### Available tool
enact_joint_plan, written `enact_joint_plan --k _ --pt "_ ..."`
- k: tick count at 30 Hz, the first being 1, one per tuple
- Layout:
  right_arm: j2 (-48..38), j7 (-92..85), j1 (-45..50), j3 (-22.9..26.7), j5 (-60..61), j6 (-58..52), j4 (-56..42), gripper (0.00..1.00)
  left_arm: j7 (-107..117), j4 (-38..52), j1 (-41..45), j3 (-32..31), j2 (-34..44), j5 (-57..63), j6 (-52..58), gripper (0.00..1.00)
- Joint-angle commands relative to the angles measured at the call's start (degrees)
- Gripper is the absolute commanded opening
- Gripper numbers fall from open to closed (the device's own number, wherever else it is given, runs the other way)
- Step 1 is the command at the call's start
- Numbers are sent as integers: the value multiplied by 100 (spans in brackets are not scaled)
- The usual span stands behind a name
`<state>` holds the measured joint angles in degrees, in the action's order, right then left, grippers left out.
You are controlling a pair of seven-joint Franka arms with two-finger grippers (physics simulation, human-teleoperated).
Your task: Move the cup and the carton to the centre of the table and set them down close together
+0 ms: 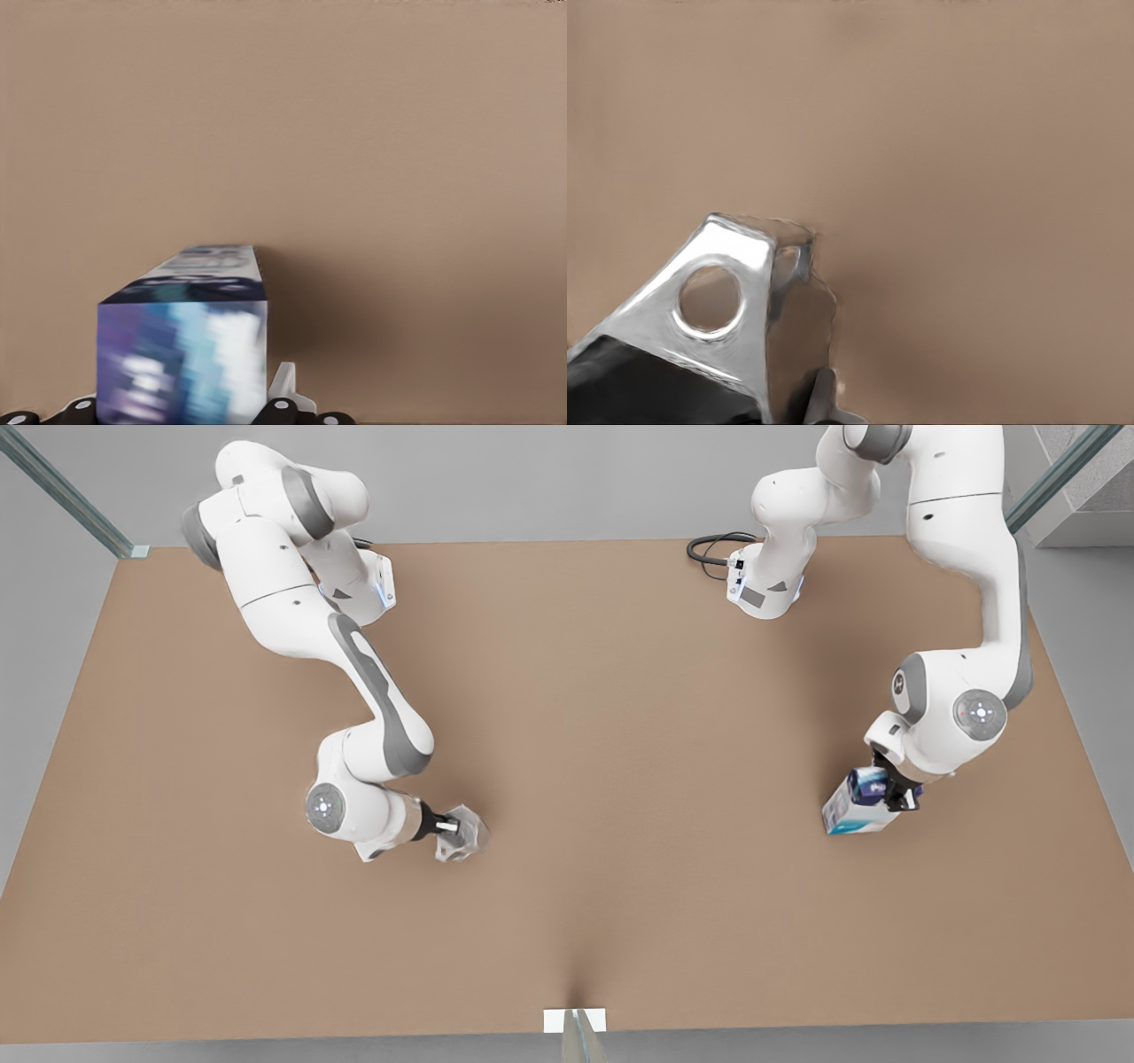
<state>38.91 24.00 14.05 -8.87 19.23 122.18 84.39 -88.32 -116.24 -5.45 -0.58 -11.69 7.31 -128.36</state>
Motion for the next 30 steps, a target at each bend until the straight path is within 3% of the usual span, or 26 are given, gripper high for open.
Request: enact_joint_plan --k 1,5,9,12,13,14,15,18,19,23,25,26,30 --pt "116 43 106 52 -25 -19 -176 21 -1 5 9 -4 0 -27 30 48" --pt "1311 193 1706 1598 1548 -335 -2057 21 -62 339 27 -4 -35 -27 100 48" --pt "2138 491 2137 2011 2076 -274 -2910 21 17 1367 220 -13 -378 -27 987 48" --pt "2278 500 2400 2302 2199 -72 -3200 21 105 1631 370 -13 -413 -45 1287 48" --pt "2314 492 2400 2311 2199 -63 -3218 27 219 1710 378 -13 -413 -27 1401 48" --pt "2384 483 2418 2311 2199 34 -3306 46 237 1772 387 -21 -413 -36 1462 48" --pt "2402 448 2462 2416 2199 148 -3306 53 325 1833 449 -30 -413 -36 1559 48" --pt "2481 439 2576 2645 2199 148 -3350 59 325 1833 466 -30 -413 -45 1568 48" --pt "2481 430 2576 2688 2199 148 -3350 67 456 1833 545 -30 -413 -27 1603 48" --pt "2507 421 2646 2803 2199 148 -3350 70 887 2018 932 -30 -422 -19 1840 48" --pt "2507 404 2646 2803 2199 139 -3350 84 940 2053 950 -30 -422 -19 1893 48" --pt "2498 404 2646 2803 2199 139 -3341 100 940 2053 950 -30 -422 -19 1893 48" --pt "2463 404 2638 2759 2199 113 -3332 100 940 2071 967 -30 -422 -19 1937 48"
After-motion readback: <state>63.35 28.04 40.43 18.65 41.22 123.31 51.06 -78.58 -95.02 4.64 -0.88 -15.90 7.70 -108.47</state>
